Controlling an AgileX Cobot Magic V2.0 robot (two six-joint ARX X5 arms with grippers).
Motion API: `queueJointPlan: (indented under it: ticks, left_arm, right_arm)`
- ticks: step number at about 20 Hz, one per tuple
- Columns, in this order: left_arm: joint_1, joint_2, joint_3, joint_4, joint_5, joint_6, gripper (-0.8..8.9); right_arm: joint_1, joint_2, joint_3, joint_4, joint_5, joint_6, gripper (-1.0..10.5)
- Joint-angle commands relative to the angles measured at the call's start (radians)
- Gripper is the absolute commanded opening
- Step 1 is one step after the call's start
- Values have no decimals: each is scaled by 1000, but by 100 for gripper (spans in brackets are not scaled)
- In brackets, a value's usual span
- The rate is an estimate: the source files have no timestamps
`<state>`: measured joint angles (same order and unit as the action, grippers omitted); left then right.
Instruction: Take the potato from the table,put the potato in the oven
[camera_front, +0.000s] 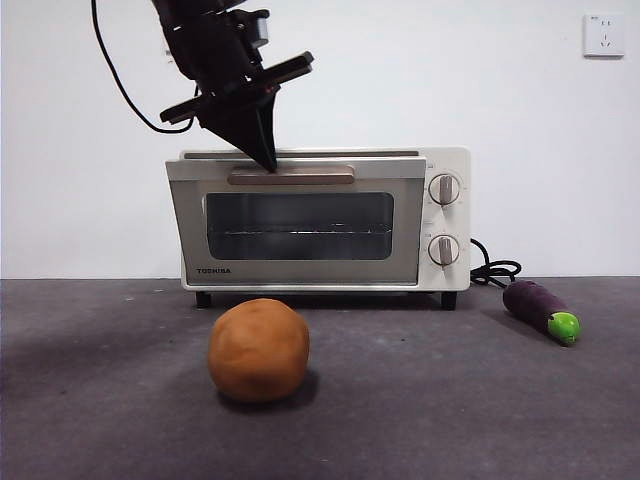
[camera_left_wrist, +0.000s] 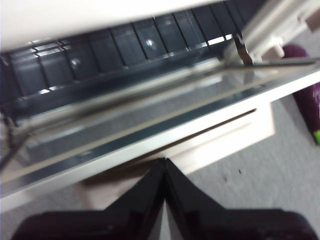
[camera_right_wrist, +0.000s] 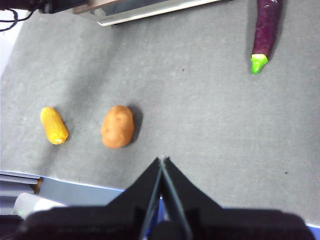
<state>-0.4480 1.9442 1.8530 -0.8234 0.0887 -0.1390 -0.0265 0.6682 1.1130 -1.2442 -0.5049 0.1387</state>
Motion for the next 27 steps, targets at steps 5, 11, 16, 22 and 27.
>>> queueJointPlan:
  ticks: [5, 11, 16, 22, 27]
  left_arm:
    - [-42, 105, -41, -65, -42, 11, -6]
    - [-77, 152, -42, -81, -66, -10, -6]
    - [-109, 153, -42, -91, -83, -15, -6]
    - [-135, 153, -42, -131, -85, -15, -6]
    - [-149, 153, -42, -198, -84, -7, -6]
  right_arm:
    - [0, -92, 4, -80, 89, -13, 2]
    - [0, -163, 4, -125, 128, -11, 2]
    - [0, -164, 4, -125, 128, -11, 2]
    - [0, -164, 4, -126, 128, -11, 2]
    - [0, -164, 4, -126, 128, -12, 2]
